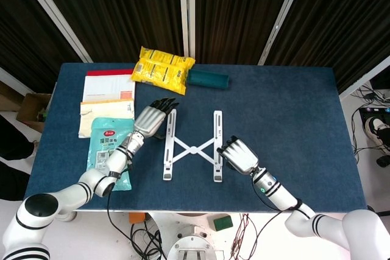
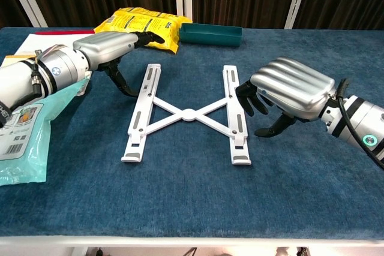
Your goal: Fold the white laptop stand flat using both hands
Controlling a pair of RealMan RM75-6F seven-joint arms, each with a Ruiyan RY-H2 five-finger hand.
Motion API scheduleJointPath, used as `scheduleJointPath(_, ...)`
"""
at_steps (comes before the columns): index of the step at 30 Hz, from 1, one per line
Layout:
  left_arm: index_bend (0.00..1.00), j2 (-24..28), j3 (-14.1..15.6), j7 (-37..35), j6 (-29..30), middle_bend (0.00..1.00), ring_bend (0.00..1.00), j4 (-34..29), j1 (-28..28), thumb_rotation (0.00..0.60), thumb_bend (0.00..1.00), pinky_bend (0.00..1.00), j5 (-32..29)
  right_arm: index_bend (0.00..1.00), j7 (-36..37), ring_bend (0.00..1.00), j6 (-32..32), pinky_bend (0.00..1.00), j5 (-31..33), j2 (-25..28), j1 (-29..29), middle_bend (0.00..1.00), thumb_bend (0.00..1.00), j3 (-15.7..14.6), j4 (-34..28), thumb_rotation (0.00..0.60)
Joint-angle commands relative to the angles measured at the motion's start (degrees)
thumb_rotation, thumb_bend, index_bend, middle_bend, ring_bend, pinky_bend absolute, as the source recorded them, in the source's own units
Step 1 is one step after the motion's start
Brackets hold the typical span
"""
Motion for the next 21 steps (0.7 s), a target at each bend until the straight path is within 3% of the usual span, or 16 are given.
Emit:
scheduleJointPath(1, 0.06, -1.15, 0.15, -2.64, 0.37, 0.0, 0.0, 1.83, -0.22, 0.6, 0.0, 0.13, 0.45, 0.67, 0.76, 0.65, 0.9, 0.58, -0.75, -2.07, 0.72, 0.74, 0.0, -0.15, 2.94, 0.6)
scheduleJointPath(10, 0.06, -2.4, 1.16, -6.75, 1.29, 0.0, 0.0, 3.14, 0.04, 0.6, 0.0, 0.14, 1.49, 0.69, 3.8, 0.65, 3.81, 0.58, -2.06, -6.58, 1.97, 0.75, 0.0, -0.38, 9.25, 0.6)
scheduleJointPath(21, 0.06, -2.96, 2.49, -10.4, 2.07, 0.0, 0.0, 0.62, -0.17, 0.6, 0.0, 0.14, 3.29, 0.69, 4.82, 0.66, 5.13, 0.59, -2.4, -8.36, 3.46, 0.75, 0.0, -0.33, 10.53, 0.6)
